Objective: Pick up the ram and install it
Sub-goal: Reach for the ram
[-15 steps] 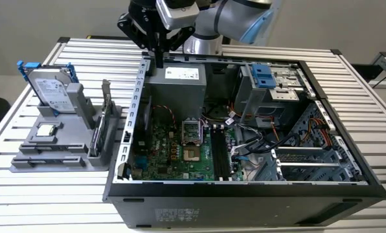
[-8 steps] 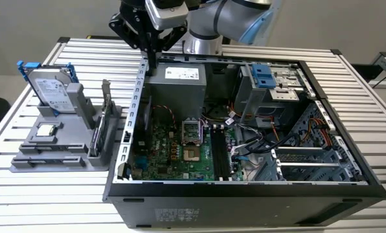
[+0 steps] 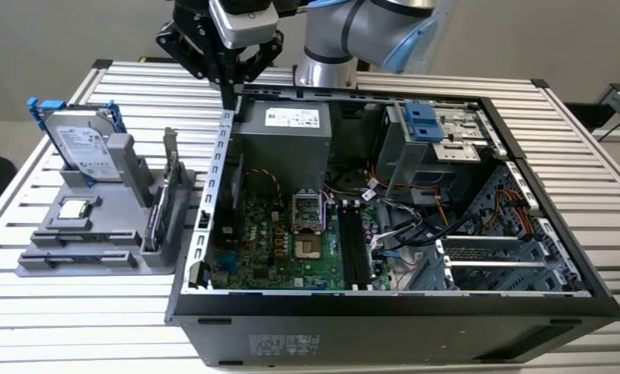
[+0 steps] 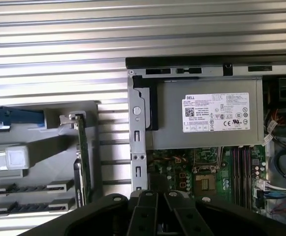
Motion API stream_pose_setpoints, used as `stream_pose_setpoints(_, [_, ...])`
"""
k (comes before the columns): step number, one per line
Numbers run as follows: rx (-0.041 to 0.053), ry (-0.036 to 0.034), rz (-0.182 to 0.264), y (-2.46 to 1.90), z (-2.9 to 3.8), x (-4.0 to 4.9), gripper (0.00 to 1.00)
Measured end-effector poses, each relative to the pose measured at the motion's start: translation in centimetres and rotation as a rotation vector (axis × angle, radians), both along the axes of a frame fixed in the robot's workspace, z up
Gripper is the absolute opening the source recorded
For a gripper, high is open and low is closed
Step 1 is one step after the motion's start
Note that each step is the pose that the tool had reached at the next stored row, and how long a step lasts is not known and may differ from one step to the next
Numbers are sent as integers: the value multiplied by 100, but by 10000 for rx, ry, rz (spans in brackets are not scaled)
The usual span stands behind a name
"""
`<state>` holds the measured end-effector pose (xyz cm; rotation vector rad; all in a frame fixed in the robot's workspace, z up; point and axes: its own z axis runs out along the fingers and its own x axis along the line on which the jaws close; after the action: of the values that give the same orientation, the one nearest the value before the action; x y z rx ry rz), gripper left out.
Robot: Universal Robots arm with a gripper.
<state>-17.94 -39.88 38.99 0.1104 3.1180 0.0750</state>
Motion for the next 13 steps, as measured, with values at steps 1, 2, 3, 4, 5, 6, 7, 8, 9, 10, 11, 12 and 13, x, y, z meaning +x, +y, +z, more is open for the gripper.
stream_pose_setpoints(1, [0, 1, 0, 0, -1, -27, 0])
stream_pose_setpoints(2, [0, 0, 0, 0, -1, -51, 0])
stream_pose_setpoints(3, [0, 0, 0, 0, -2, -77, 0])
stream_pose_setpoints(4, [0, 1, 0, 0, -2, -101, 0])
stream_pose_setpoints(5, [0, 1, 1, 0, -3, -129, 0])
stream_pose_setpoints(6, [0, 1, 0, 0, -4, -155, 0])
stream_pose_setpoints(7, [0, 1, 0, 0, -5, -185, 0])
stream_pose_setpoints(8, [0, 0, 0, 0, -5, -208, 0])
stream_pose_setpoints(9, [0, 0, 0, 0, -6, -236, 0])
stream_pose_setpoints(10, [0, 1, 0, 0, -7, -264, 0])
stream_pose_setpoints(11, [0, 1, 0, 0, -8, -291, 0])
stream_pose_setpoints(12, [0, 1, 1, 0, -10, -318, 0])
stream_pose_setpoints(13, [0, 1, 1, 0, -11, -345, 0])
